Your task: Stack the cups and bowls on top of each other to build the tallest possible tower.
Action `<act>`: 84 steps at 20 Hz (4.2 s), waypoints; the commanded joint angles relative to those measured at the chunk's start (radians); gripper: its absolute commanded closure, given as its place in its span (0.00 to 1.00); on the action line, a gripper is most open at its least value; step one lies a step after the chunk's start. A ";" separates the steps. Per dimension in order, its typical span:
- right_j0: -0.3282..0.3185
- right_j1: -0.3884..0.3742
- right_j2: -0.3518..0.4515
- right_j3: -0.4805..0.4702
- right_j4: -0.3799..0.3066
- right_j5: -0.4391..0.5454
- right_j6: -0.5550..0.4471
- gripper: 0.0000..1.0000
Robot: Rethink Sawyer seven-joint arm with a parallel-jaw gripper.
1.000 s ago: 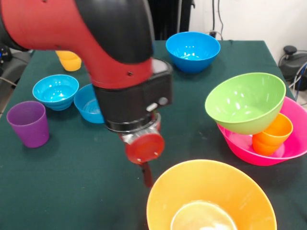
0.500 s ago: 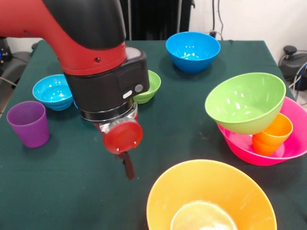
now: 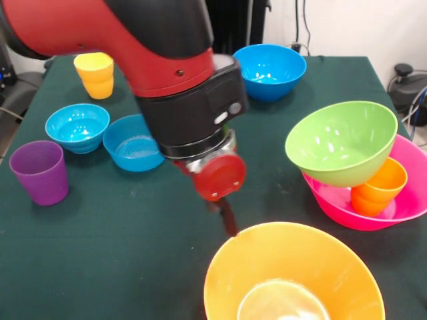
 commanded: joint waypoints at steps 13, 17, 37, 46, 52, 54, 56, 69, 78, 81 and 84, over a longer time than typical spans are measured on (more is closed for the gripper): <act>-0.149 -0.009 0.314 0.389 -0.151 -0.277 -0.209 0.00; -0.148 -0.001 0.293 0.356 -0.181 -0.262 -0.199 0.00; 0.140 -0.058 -0.131 0.203 -0.180 -0.203 0.189 0.00; 0.317 -0.037 -0.341 0.046 0.007 0.031 0.442 0.00; 0.295 -0.035 -0.325 0.051 0.084 -0.001 0.405 0.00; 0.284 -0.039 -0.320 0.061 0.096 -0.013 0.385 0.00; 0.274 -0.040 -0.316 0.064 0.102 -0.015 0.362 0.00; 0.299 -0.010 -0.351 0.058 0.151 -0.059 0.376 0.00; 0.442 -0.003 -0.482 0.180 0.238 -0.222 0.579 0.00; 0.452 0.018 -0.480 0.198 0.280 -0.286 0.591 0.00; 0.478 0.050 -0.498 0.196 0.308 -0.356 0.611 0.00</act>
